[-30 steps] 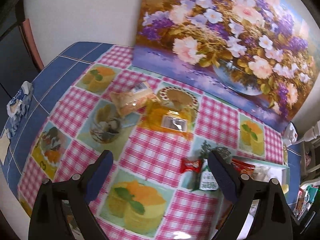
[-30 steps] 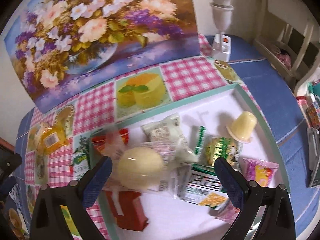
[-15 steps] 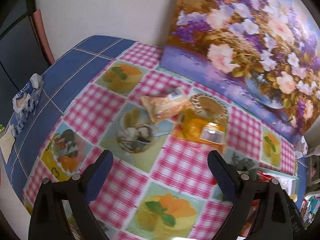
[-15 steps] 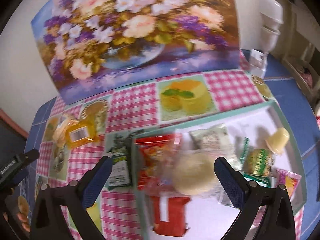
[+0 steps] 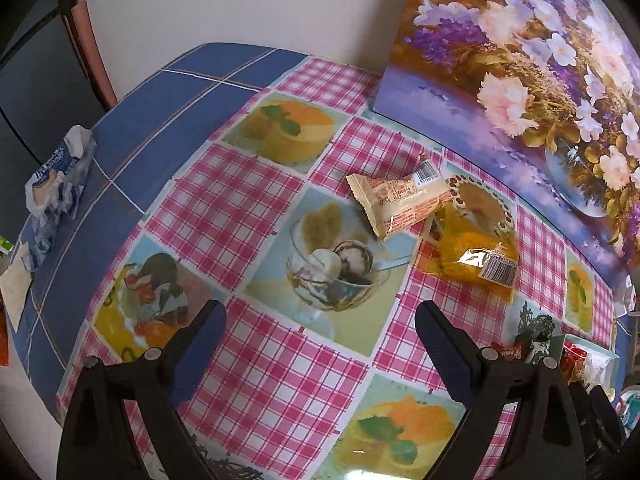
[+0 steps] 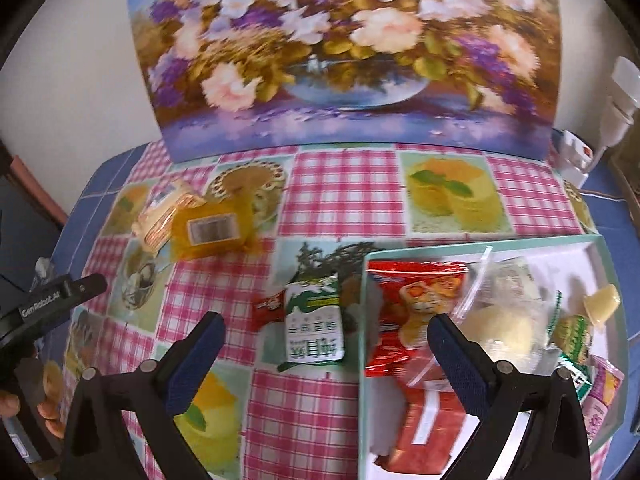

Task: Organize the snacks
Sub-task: 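Move both open tools back to the snack pile, then grasp the green-white BISCUIT pack with the right tool while the left tool approaches the small red candy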

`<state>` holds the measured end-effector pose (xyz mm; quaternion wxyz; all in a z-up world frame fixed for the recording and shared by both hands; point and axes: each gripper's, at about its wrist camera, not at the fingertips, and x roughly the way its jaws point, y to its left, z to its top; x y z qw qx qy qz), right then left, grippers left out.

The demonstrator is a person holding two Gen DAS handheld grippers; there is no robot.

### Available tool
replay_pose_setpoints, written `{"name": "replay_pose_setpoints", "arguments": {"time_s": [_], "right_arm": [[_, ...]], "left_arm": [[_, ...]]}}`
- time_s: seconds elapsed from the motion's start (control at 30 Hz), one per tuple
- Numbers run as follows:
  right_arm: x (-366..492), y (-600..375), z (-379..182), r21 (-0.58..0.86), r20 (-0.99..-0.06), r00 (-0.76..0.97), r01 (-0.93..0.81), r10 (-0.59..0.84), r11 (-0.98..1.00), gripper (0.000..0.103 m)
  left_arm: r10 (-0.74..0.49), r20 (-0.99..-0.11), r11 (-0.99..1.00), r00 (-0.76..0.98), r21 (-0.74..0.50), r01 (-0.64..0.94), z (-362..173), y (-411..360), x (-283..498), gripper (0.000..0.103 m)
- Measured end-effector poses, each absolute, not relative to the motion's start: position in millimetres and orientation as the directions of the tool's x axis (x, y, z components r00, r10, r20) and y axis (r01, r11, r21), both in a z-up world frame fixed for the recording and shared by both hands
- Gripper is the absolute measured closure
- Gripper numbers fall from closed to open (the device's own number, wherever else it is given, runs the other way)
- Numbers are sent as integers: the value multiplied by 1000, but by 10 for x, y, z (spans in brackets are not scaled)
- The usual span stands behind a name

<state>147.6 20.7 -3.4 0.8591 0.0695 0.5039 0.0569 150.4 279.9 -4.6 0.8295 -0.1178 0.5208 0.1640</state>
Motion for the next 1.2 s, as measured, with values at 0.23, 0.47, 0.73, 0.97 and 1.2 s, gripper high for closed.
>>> {"name": "replay_pose_setpoints", "arguments": {"time_s": [0.23,0.47,0.73,0.97,1.2], "right_arm": [[1533,330,-152,178,-873,451,-61,186,982,17],[1611,384,-320,178,-892,410,-68,190,982,31],[1658,426,-335,193,-890,403,-95,215,977,40],[1695,463,-444,170,-905,380,-89,191,981,41],[1713,502,-506,178,-912,356,-103,203,979,52]], "left_arm": [[84,-923,938,376,-54,-342,-235,2669,1658,8],[45,-940,951,338,-63,-302,-380,2517,1793,8],[15,-937,963,348,-80,-257,-391,2338,1845,8],[14,-938,965,346,-78,-251,-399,2308,1856,8],[-6,-938,968,347,-93,-235,-414,2258,1869,8]]}}
